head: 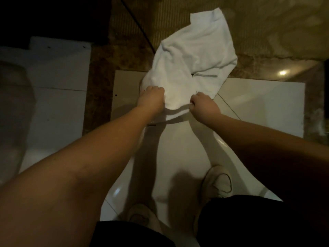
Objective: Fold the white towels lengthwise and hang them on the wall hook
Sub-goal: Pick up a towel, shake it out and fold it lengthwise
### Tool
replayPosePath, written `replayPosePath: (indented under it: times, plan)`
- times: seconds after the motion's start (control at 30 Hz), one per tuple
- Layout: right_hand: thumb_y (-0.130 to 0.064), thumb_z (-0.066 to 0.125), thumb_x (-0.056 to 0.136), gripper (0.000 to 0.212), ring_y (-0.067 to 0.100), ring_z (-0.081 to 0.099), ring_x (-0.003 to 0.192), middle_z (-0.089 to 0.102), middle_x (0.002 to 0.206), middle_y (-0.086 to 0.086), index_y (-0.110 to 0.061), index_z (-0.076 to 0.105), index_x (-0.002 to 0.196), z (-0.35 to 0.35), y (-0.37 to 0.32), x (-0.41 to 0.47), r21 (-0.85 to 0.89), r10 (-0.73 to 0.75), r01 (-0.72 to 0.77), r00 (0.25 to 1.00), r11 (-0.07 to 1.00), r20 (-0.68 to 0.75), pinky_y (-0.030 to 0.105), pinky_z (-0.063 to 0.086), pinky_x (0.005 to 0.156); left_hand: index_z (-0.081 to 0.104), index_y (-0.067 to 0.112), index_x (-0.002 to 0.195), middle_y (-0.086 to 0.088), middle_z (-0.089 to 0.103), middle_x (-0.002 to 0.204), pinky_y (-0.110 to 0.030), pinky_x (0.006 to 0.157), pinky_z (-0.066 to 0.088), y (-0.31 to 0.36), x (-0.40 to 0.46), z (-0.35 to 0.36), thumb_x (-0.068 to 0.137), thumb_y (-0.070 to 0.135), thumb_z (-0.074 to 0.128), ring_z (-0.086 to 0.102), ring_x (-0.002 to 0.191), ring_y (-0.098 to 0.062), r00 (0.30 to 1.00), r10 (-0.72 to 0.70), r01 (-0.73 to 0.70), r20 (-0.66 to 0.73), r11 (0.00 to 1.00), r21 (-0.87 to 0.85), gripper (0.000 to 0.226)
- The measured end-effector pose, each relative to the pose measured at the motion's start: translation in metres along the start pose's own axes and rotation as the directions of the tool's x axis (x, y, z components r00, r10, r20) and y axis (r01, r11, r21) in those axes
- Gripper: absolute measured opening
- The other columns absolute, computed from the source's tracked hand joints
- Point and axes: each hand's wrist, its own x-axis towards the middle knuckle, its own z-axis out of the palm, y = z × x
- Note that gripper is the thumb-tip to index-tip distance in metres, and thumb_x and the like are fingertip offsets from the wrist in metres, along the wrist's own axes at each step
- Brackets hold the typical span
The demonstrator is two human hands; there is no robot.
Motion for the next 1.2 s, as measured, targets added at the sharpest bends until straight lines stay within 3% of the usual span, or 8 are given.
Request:
replayPosePath:
  times: [0.1, 0.23, 0.37, 0.57, 0.7, 0.83, 1.03, 1.2]
  plan:
    - [-0.012, 0.048, 0.099, 0.023, 0.042, 0.052, 0.103, 0.051, 0.117, 0.026, 0.005, 0.059, 0.110, -0.038, -0.008, -0.016, 0.078, -0.003, 0.012, 0.994, 0.997, -0.113, 0.044, 0.039, 0.080, 0.053, 0.007, 0.114, -0.019, 0.061, 0.114, -0.045, 0.094, 0.046, 0.008, -0.022, -0.029, 0.098, 0.015, 0.047, 0.058, 0.104, -0.038, 0.995, -0.058, 0.046, -0.080, 0.989, -0.144, 0.019]
    - [-0.014, 0.044, 0.100, 0.018, 0.034, 0.054, 0.091, 0.057, 0.108, 0.020, -0.004, 0.054, 0.111, -0.100, -0.013, -0.057, 0.185, 0.071, -0.043, 0.987, 0.982, -0.145, 0.033, 0.027, 0.070, 0.049, 0.011, 0.117, -0.018, 0.060, 0.113, -0.045, 0.087, 0.049, 0.039, -0.066, -0.089, 0.100, 0.018, 0.040, 0.058, 0.100, -0.039, 0.982, -0.131, 0.083, -0.140, 0.950, -0.302, 0.021]
    - [-0.017, 0.045, 0.100, 0.018, 0.025, 0.046, 0.079, 0.053, 0.092, 0.010, -0.005, 0.054, 0.109, -0.185, -0.040, -0.107, 0.231, 0.068, -0.030, 0.985, 0.972, -0.161, 0.032, 0.028, 0.066, 0.045, 0.018, 0.104, 0.001, 0.051, 0.078, -0.034, 0.054, 0.035, 0.061, -0.117, -0.190, 0.093, 0.030, 0.047, 0.049, 0.066, -0.023, 0.970, -0.026, -0.026, -0.241, 0.978, -0.208, 0.017]
    - [-0.016, 0.039, 0.098, 0.008, 0.017, 0.036, 0.059, 0.041, 0.071, 0.002, -0.011, 0.040, 0.092, -0.333, -0.097, -0.209, 0.307, 0.062, 0.008, 0.974, 0.952, -0.220, 0.035, 0.023, 0.051, 0.058, 0.022, 0.112, -0.002, 0.062, 0.094, -0.040, 0.071, 0.051, 0.098, -0.204, -0.350, 0.100, 0.036, 0.047, 0.059, 0.084, -0.025, 0.954, -0.053, -0.016, -0.296, 0.974, -0.224, 0.022]
    - [-0.023, 0.043, 0.098, 0.012, 0.025, 0.043, 0.065, 0.043, 0.072, 0.002, -0.013, 0.043, 0.092, -0.417, -0.130, -0.288, 0.117, -0.079, 0.113, 0.962, 0.987, -0.263, 0.036, 0.024, 0.052, 0.062, 0.023, 0.099, 0.002, 0.058, 0.087, -0.034, 0.063, 0.039, 0.129, -0.280, -0.442, 0.101, 0.039, 0.045, 0.058, 0.083, -0.022, 0.927, -0.102, -0.032, -0.360, 0.937, -0.347, 0.023]
    - [-0.047, 0.052, 0.099, 0.027, 0.020, 0.047, 0.069, 0.049, 0.082, -0.004, -0.022, 0.043, 0.095, -0.476, -0.152, -0.369, -0.049, -0.207, 0.201, 0.947, 0.978, -0.245, 0.036, 0.035, 0.060, 0.063, 0.022, 0.094, 0.000, 0.061, 0.090, -0.035, 0.066, 0.042, 0.147, -0.368, -0.512, 0.100, 0.041, 0.046, 0.056, 0.083, -0.021, 0.908, -0.152, -0.029, -0.391, 0.907, -0.420, 0.026]
    - [-0.024, 0.057, 0.092, 0.006, 0.029, 0.058, 0.081, 0.054, 0.082, -0.002, -0.022, 0.052, 0.090, -0.491, -0.154, -0.478, -0.078, -0.155, 0.140, 0.956, 0.987, -0.248, 0.035, 0.038, 0.064, 0.068, 0.018, 0.100, -0.004, 0.065, 0.094, -0.045, 0.077, 0.053, 0.183, -0.508, -0.536, 0.098, 0.030, 0.046, 0.060, 0.086, -0.025, 0.896, -0.187, 0.002, -0.402, 0.908, -0.418, 0.024]
    - [-0.017, 0.051, 0.093, 0.015, 0.026, 0.060, 0.075, 0.065, 0.085, 0.005, -0.019, 0.061, 0.083, -0.469, -0.135, -0.565, -0.110, -0.121, 0.096, 0.963, 0.989, -0.240, 0.034, 0.044, 0.064, 0.067, 0.017, 0.097, -0.006, 0.065, 0.092, -0.038, 0.066, 0.047, 0.217, -0.615, -0.511, 0.100, 0.029, 0.045, 0.061, 0.084, -0.026, 0.825, -0.307, 0.098, -0.475, 0.904, -0.415, 0.025]
